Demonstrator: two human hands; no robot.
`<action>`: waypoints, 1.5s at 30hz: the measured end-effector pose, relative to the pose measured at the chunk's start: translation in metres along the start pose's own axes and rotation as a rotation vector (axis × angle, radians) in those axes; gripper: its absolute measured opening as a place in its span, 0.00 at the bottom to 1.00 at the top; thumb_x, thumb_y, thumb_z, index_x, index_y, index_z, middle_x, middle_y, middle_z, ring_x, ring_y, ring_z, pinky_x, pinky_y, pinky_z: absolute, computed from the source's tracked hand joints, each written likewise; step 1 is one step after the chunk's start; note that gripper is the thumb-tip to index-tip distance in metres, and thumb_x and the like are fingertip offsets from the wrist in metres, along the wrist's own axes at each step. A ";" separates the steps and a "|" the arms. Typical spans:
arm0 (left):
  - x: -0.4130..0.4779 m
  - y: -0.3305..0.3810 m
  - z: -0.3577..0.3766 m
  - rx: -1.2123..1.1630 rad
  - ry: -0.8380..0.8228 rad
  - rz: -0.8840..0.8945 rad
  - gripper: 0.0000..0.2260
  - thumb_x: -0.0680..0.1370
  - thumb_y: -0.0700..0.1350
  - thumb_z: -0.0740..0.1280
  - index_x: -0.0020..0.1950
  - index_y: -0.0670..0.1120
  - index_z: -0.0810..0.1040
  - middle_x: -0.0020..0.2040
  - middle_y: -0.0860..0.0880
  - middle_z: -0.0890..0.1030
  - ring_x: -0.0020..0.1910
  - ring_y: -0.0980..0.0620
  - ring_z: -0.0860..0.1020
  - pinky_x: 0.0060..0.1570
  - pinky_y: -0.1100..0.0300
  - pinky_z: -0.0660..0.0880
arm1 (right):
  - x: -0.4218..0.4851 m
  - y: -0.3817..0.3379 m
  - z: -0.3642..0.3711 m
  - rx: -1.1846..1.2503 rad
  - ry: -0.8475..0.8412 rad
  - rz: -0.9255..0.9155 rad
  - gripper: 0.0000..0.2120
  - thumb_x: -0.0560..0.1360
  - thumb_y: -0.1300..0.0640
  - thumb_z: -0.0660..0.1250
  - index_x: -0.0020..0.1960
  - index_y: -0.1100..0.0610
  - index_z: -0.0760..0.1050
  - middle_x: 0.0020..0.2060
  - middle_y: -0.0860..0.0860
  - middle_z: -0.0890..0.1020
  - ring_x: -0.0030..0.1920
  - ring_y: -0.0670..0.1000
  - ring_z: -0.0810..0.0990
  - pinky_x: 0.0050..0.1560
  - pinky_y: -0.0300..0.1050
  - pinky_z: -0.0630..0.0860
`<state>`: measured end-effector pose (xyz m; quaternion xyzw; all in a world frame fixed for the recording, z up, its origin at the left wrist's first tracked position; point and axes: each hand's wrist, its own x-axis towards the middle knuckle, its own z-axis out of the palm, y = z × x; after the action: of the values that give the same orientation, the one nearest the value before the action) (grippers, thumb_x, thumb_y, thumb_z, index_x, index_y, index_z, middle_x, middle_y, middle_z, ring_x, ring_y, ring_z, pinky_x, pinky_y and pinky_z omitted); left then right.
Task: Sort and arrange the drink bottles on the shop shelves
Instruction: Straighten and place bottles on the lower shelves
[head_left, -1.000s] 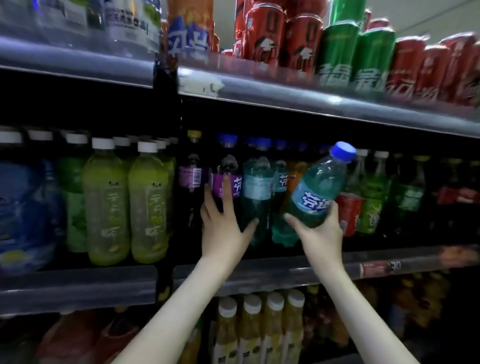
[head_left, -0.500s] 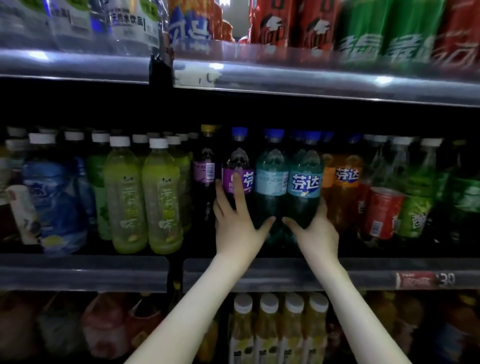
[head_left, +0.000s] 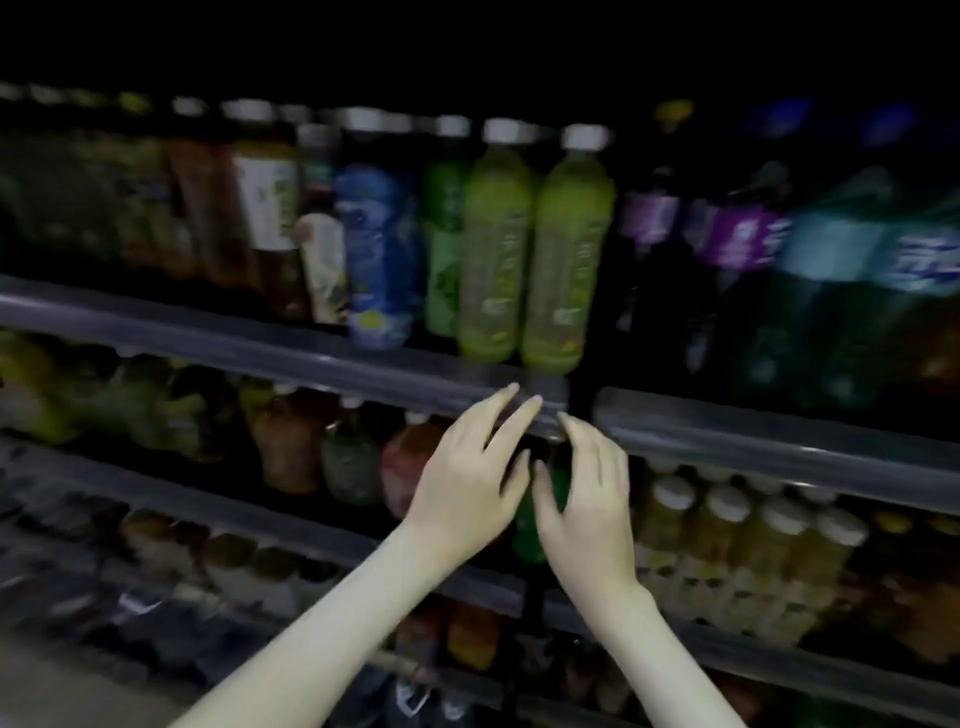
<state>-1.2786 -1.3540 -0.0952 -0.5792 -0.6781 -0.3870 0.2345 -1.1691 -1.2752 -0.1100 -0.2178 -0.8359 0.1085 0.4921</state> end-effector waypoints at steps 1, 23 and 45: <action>-0.018 -0.019 -0.013 0.020 -0.012 -0.029 0.19 0.78 0.43 0.62 0.69 0.42 0.73 0.67 0.41 0.74 0.66 0.47 0.72 0.67 0.57 0.68 | -0.008 -0.017 0.019 0.041 -0.053 -0.007 0.19 0.78 0.57 0.64 0.67 0.62 0.70 0.62 0.54 0.76 0.64 0.51 0.70 0.66 0.44 0.67; -0.372 -0.399 -0.318 0.348 -0.235 -1.227 0.23 0.80 0.44 0.61 0.75 0.45 0.63 0.70 0.43 0.68 0.67 0.42 0.68 0.63 0.52 0.67 | -0.131 -0.398 0.477 0.353 -1.156 -0.396 0.21 0.79 0.59 0.62 0.71 0.60 0.66 0.64 0.56 0.73 0.67 0.56 0.68 0.66 0.46 0.65; -0.525 -0.845 -0.553 0.377 -0.216 -1.745 0.24 0.78 0.42 0.61 0.74 0.44 0.63 0.68 0.42 0.69 0.66 0.42 0.68 0.62 0.52 0.68 | -0.145 -0.733 0.957 0.245 -1.616 -0.510 0.22 0.79 0.61 0.60 0.72 0.58 0.63 0.67 0.57 0.70 0.68 0.57 0.67 0.66 0.50 0.66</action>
<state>-2.0523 -2.1367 -0.3848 0.1568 -0.9474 -0.2533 -0.1168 -2.1291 -1.9583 -0.4028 0.1758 -0.9358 0.2061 -0.2255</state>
